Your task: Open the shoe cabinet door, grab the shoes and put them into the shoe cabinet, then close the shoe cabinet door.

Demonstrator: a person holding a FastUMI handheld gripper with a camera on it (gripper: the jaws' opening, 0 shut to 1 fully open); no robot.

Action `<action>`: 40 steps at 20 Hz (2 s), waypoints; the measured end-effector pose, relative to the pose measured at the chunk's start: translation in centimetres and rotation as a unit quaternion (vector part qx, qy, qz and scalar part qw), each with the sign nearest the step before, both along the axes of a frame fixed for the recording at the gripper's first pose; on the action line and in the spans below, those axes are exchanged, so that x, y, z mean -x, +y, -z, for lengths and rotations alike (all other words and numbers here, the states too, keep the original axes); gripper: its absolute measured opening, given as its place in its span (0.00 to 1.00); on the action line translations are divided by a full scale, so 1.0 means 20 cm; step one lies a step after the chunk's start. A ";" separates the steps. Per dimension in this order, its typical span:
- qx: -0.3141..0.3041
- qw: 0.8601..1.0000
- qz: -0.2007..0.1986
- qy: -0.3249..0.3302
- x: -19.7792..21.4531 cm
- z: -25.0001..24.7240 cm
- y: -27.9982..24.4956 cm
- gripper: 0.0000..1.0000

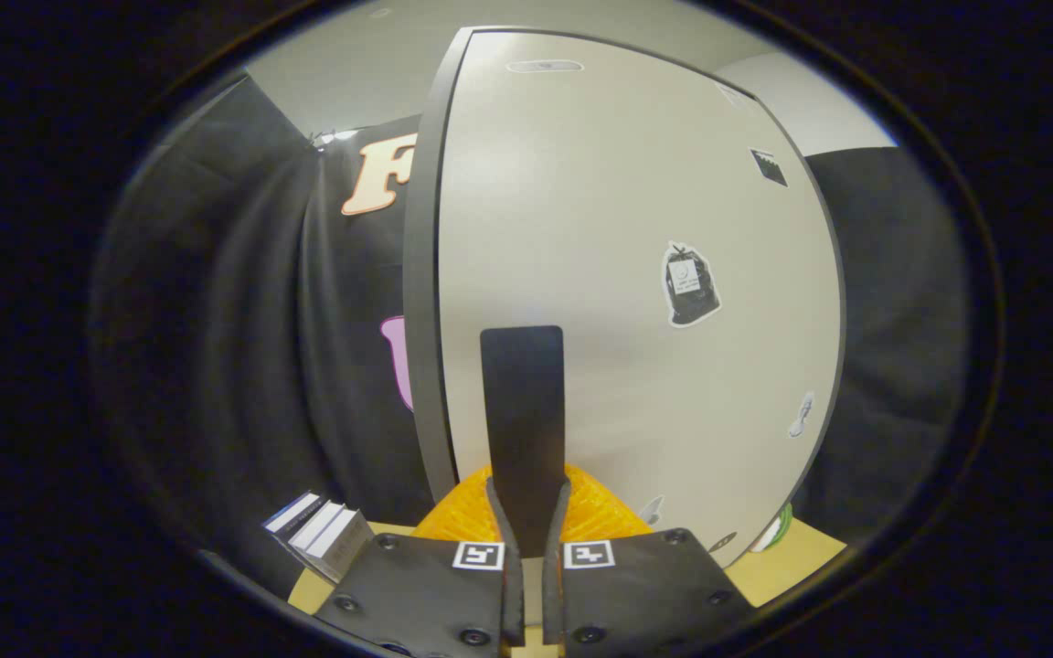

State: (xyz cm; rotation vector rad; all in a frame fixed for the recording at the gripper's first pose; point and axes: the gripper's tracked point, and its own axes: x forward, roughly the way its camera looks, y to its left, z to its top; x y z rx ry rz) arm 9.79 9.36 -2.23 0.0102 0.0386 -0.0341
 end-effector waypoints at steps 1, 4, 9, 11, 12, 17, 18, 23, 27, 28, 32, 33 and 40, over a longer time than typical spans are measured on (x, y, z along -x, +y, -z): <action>-0.001 1.000 -0.003 0.002 0.01 0.00 0.00 0.09; 0.000 1.000 -0.017 0.002 0.04 0.00 0.00 0.09; -0.008 0.999 -0.045 0.008 0.19 0.00 -0.05 0.09; -0.007 0.998 -0.058 0.008 0.26 0.00 -0.08 0.09; -0.008 0.998 -0.065 0.009 0.30 0.00 -0.10 0.09; -0.011 0.993 -0.116 0.017 0.49 0.00 -0.20 0.09; -0.009 0.992 -0.128 0.020 0.52 0.00 -0.23 0.09; 0.009 0.986 -0.164 0.032 0.63 0.00 -0.30 0.09; -0.001 0.989 -0.148 0.018 0.70 -0.01 -0.40 0.09; -0.004 0.990 -0.141 0.018 0.73 0.00 -0.42 0.09; -0.003 0.993 -0.113 0.013 0.81 -0.01 -0.54 0.09; -0.003 0.994 -0.106 0.011 0.83 -0.01 -0.57 0.09; 0.006 0.994 -0.107 0.009 0.94 -0.02 -0.80 0.08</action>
